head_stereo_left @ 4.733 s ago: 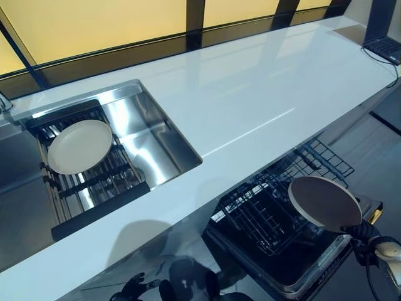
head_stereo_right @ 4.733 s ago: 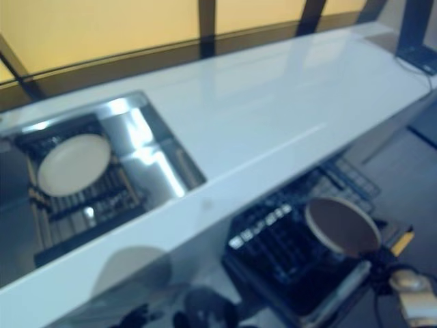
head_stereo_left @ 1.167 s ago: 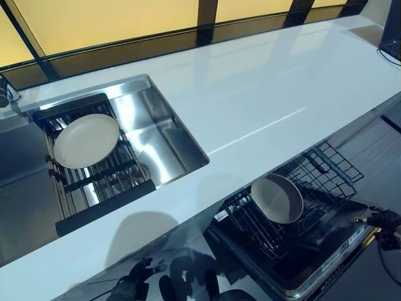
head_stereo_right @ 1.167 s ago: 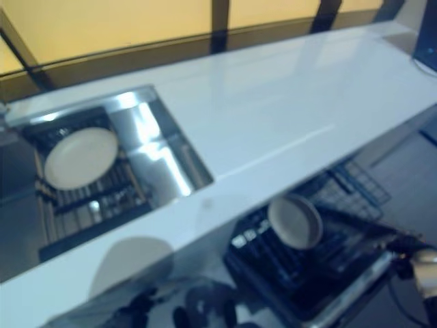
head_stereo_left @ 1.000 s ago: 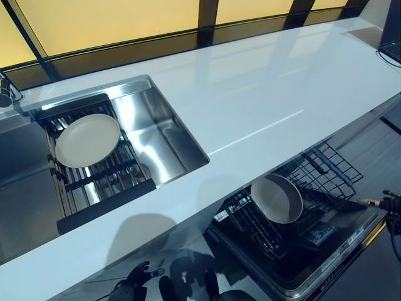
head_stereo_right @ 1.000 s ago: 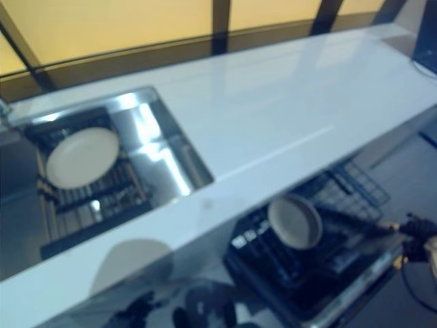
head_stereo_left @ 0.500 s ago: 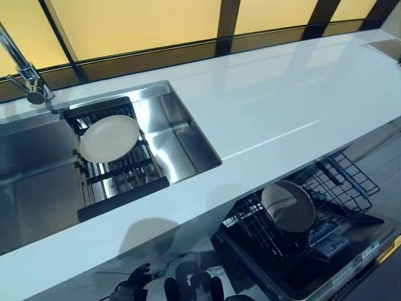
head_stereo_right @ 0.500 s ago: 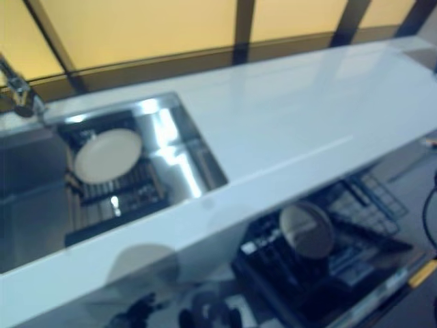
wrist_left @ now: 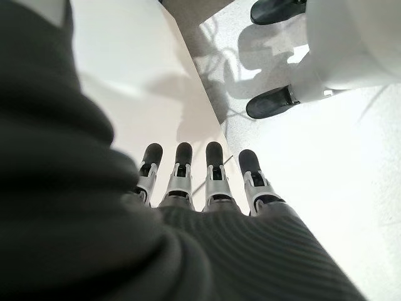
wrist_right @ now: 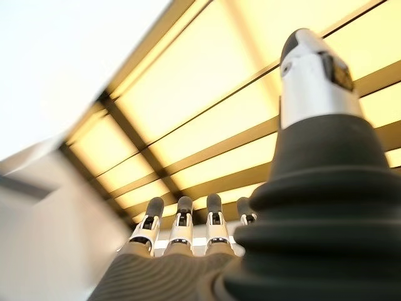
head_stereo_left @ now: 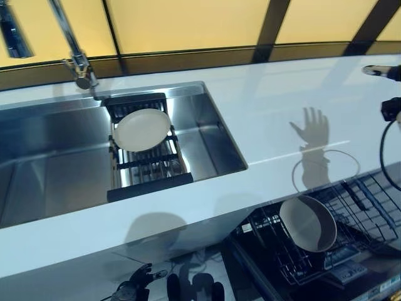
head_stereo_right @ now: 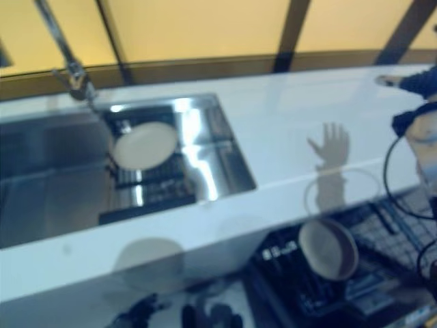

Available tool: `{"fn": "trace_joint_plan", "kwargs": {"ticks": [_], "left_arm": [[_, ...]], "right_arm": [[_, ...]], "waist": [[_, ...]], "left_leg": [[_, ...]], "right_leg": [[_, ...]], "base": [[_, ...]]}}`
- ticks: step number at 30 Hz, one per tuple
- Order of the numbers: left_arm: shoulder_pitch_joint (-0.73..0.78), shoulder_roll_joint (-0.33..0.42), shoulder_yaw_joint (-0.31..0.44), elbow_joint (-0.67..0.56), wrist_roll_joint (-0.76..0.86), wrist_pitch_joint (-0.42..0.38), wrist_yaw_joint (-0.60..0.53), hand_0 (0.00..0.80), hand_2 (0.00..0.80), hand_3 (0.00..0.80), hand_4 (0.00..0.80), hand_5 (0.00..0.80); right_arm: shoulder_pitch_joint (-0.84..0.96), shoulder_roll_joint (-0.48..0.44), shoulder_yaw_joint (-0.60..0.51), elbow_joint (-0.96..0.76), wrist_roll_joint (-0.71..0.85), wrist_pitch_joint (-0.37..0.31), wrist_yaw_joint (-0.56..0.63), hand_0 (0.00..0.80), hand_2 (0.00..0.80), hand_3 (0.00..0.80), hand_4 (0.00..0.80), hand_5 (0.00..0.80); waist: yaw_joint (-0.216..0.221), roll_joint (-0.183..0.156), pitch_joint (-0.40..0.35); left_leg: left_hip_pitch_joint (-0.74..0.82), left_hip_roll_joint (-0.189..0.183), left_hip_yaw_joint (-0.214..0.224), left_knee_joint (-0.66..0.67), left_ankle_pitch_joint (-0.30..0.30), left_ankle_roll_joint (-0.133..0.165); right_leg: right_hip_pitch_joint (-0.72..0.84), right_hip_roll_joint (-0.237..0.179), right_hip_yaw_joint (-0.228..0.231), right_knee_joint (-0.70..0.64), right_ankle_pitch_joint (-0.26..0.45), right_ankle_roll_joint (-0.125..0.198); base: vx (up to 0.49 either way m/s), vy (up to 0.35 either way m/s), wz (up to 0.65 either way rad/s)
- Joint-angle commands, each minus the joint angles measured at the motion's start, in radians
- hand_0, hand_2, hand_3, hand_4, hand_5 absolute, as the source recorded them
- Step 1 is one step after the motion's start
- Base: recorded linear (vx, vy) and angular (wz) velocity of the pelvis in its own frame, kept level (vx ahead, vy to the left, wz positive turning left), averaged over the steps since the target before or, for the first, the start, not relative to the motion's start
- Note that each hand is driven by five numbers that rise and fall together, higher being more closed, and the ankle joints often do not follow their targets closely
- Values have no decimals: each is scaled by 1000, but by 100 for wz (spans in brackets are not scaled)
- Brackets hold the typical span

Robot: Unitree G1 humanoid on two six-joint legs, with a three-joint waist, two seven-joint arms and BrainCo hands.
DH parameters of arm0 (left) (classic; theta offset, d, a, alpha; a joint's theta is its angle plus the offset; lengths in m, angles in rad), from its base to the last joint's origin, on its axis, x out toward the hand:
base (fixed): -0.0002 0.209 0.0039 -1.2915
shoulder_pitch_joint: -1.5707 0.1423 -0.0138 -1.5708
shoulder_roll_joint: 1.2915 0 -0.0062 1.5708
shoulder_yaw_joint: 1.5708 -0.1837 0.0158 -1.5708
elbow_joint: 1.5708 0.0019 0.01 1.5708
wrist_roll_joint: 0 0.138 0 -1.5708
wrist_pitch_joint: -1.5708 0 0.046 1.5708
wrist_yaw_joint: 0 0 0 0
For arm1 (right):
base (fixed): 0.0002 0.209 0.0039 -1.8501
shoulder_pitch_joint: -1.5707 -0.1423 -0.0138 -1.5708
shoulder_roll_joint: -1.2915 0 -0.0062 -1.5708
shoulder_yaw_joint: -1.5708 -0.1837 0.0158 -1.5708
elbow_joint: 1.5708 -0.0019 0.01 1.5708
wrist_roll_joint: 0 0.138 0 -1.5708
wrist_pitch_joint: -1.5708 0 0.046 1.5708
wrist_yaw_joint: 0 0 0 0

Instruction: Take plates into dishwasher

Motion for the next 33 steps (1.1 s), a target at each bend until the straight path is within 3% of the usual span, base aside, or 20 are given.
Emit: {"fn": "trace_joint_plan", "kwargs": {"ticks": [1, 5, 6, 7, 11, 15, 33], "left_arm": [[-22, 16, -12, 30, 19, 7, -1, 0, 0, 0, 0, 0], [-40, 24, -17, 36, 20, 7, 0, 0, 0, 0, 0, 0], [-52, 26, -16, 40, -1, 0, 4, 0, 0, 0, 0, 0], [-66, 33, -16, 35, -16, 7, 4, 0, 0, 0, 0, 0], [-85, 30, -20, 20, -16, 9, 26, 0, 0, 0, 0, 0], [-101, 23, -16, 21, -17, 8, 37, 0, 0, 0, 0, 0], [-129, 9, -22, 5, -41, -2, 39, 0, 0, 0, 0, 0]], "right_arm": [[-133, 18, 81, -34, -159, -1, 9, 0, 0, 0, 0, 0], [-166, 24, 121, 4, -233, -16, 37, 0, 0, 0, 0, 0], [-192, 38, 144, 24, -252, -37, 39, 0, 0, 0, 0, 0], [-202, 49, 157, 26, -280, -44, 38, 0, 0, 0, 0, 0], [-286, 68, 244, 29, -396, -48, 69, 0, 0, 0, 0, 0], [-337, 88, 340, -1, -452, -24, 93, 0, 0, 0, 0, 0], [-378, 151, 424, -102, -555, -24, 203, 0, 0, 0, 0, 0]], "waist": [[49, -13, 13], [44, 2, 54], [38, 10, 68], [37, 14, 78], [65, 3, 82], [77, -15, 81], [98, -21, 119]], "left_leg": [[63, -46, -74, -2, -122, 56], [55, -49, -131, -2, -97, 53], [50, -50, -146, -2, -100, 59], [40, -50, -151, -2, -100, 60], [-14, -54, -160, -2, -92, 50], [-59, -55, -166, -2, -83, 39], [-122, -50, -157, -2, -67, 25]], "right_leg": [[-149, 35, -15, 353, -85, 18], [-191, 27, 45, 317, -34, 29], [-225, 26, 102, 275, 16, 44], [-236, 35, 111, 276, -10, 35], [-190, 31, 75, 138, 9, 34], [-186, 31, 47, 84, 21, 29], [-214, 28, -12, 73, 12, 21]], "base": [[-23, -1, 14], [-66, -48, 49], [-122, -64, 51], [-147, -111, 45], [-90, -135, 58], [-47, -84, 28], [-5, -7, 7]]}}
